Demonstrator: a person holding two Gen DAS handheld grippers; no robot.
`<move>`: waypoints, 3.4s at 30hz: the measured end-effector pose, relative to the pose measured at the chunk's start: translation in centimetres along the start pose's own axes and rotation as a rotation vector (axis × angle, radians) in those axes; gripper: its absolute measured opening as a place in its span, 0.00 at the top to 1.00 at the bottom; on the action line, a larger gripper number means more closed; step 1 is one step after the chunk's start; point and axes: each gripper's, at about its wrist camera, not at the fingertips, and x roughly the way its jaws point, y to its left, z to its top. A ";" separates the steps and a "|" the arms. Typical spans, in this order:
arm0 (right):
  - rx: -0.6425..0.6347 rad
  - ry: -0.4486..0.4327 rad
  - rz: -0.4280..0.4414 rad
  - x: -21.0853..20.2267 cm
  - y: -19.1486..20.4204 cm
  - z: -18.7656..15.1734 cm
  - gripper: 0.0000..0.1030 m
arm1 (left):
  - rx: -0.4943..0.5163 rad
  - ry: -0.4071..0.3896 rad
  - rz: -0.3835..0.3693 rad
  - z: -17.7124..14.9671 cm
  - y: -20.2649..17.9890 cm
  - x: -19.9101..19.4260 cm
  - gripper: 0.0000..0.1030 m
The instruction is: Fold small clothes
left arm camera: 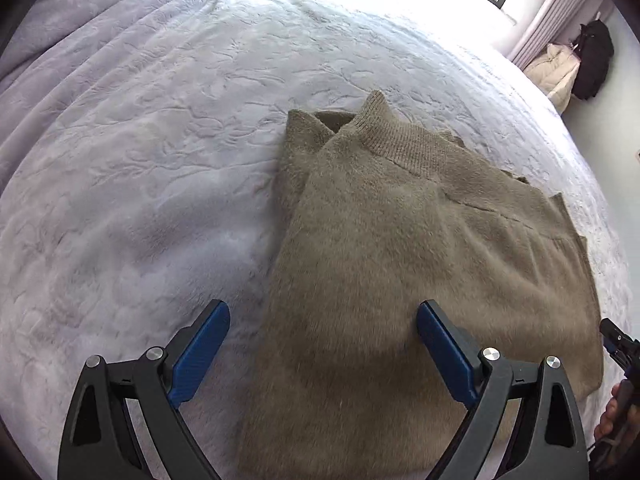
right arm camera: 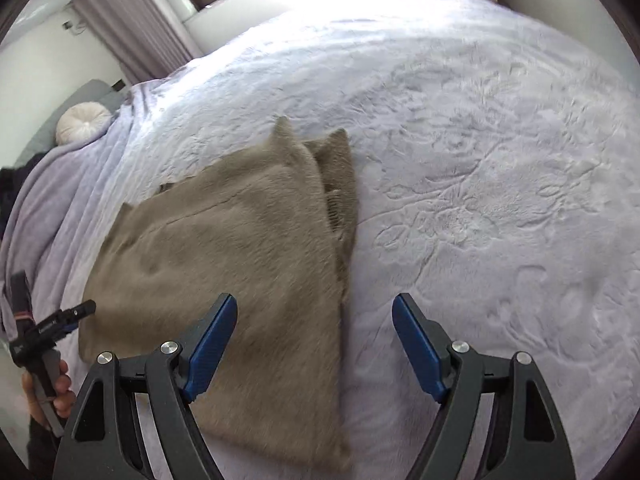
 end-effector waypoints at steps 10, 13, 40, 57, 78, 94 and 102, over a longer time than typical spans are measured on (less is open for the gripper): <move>-0.137 -0.128 -0.025 -0.2 5.8 1.2 0.20 | 0.136 -0.165 0.039 0.8 -6.5 -2.8 0.07; -0.254 -0.088 -0.008 1.5 9.7 0.9 0.20 | 0.249 -0.170 0.077 0.2 -10.2 -1.4 0.07; 0.020 0.037 0.057 3.0 -0.5 1.2 0.15 | 0.007 0.048 -0.152 0.1 1.5 2.8 0.00; -0.052 0.042 0.266 3.3 0.3 0.9 0.79 | 0.229 -0.040 -0.074 0.1 -3.9 1.5 0.78; -0.071 0.184 0.131 -6.3 2.8 -3.2 0.80 | 0.284 0.176 -0.080 -6.1 -3.8 -6.8 0.79; -0.125 -0.002 -0.130 -10.7 -0.9 -8.9 0.41 | 0.153 0.033 -0.031 -12.1 2.1 -10.2 0.27; -0.471 -0.161 -0.203 -12.4 9.0 -11.8 0.38 | 0.325 -0.162 -0.047 -13.0 -7.7 -12.5 0.27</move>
